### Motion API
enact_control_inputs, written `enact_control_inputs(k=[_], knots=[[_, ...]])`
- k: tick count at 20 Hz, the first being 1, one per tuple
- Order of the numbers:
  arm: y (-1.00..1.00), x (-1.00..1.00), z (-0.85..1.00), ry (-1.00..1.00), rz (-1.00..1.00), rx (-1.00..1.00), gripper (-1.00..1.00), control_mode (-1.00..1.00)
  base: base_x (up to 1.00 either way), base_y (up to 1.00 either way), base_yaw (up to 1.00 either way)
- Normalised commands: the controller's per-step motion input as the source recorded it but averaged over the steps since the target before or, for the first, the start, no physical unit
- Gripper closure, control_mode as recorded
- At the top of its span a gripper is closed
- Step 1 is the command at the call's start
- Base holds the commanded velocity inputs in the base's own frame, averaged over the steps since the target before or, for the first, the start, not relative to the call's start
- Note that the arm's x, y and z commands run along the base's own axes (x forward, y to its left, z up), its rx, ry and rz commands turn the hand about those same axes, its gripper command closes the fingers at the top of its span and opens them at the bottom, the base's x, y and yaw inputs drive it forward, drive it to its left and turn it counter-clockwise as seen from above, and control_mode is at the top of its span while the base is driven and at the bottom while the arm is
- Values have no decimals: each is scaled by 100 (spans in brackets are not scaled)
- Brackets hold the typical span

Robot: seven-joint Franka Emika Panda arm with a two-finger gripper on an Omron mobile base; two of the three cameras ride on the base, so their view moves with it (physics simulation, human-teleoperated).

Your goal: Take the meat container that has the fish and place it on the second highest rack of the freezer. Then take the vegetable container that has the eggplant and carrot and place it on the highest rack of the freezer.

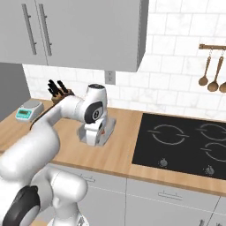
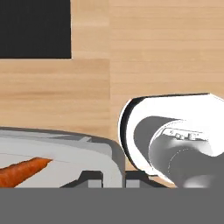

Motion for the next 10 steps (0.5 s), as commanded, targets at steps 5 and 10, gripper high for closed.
enact_control_inputs(k=[5, 10], knots=[[67, -60, 56, -8, 3, -1, 100, -100, 0, 0, 0], [25, -37, 56, -1, 13, 0, 100, -100, 0, 0, 0]])
